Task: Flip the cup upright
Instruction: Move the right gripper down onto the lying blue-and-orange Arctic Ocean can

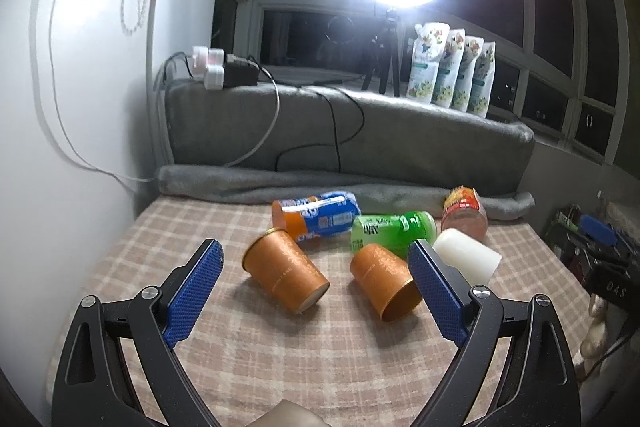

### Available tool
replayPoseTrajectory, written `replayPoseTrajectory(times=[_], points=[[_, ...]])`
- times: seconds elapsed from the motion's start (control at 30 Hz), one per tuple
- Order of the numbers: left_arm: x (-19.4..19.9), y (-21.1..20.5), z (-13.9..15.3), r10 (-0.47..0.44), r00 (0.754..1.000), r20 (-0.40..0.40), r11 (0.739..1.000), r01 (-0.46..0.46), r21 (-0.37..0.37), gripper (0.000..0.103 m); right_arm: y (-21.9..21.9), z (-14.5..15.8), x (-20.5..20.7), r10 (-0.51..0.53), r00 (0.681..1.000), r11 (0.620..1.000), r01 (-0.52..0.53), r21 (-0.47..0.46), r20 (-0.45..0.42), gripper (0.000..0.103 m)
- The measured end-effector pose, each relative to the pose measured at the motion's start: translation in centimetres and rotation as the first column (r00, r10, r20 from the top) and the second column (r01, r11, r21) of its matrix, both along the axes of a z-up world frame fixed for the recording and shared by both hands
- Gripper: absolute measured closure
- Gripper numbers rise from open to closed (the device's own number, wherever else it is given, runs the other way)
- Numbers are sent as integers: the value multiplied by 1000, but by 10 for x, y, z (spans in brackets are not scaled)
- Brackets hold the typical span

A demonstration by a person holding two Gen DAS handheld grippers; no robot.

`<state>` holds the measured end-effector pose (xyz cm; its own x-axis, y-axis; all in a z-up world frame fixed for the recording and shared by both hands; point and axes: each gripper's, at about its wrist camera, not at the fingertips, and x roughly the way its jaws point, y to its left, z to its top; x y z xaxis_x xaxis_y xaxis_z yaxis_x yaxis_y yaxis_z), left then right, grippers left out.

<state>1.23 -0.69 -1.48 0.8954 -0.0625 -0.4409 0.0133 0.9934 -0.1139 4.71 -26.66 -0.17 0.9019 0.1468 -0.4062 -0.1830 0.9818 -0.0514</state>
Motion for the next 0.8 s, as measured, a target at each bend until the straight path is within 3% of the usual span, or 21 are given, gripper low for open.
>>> replayPoseTrajectory(times=[0.2, 0.4, 0.6, 0.8], points=[[6, -1, -11, -23, 998, -52, 999, 25, 25, 10, 36, 10, 42, 139, 990, 982, -142, -124, -29, 3], [17, 4, -24, -39, 990, -138, 999, 44, 28, 10, 75, 5, 98, 290, 947, 927, -314, -205, -136, 3], [32, 10, -44, -51, 965, -258, 998, 61, 32, 10, 120, -9, 134, 420, 876, 825, -478, -303, -237, 3], [42, 17, -57, -42, 941, -335, 997, 62, 49, 10, 159, -29, 157, 500, 800, 693, -599, -402, -331, 3]])
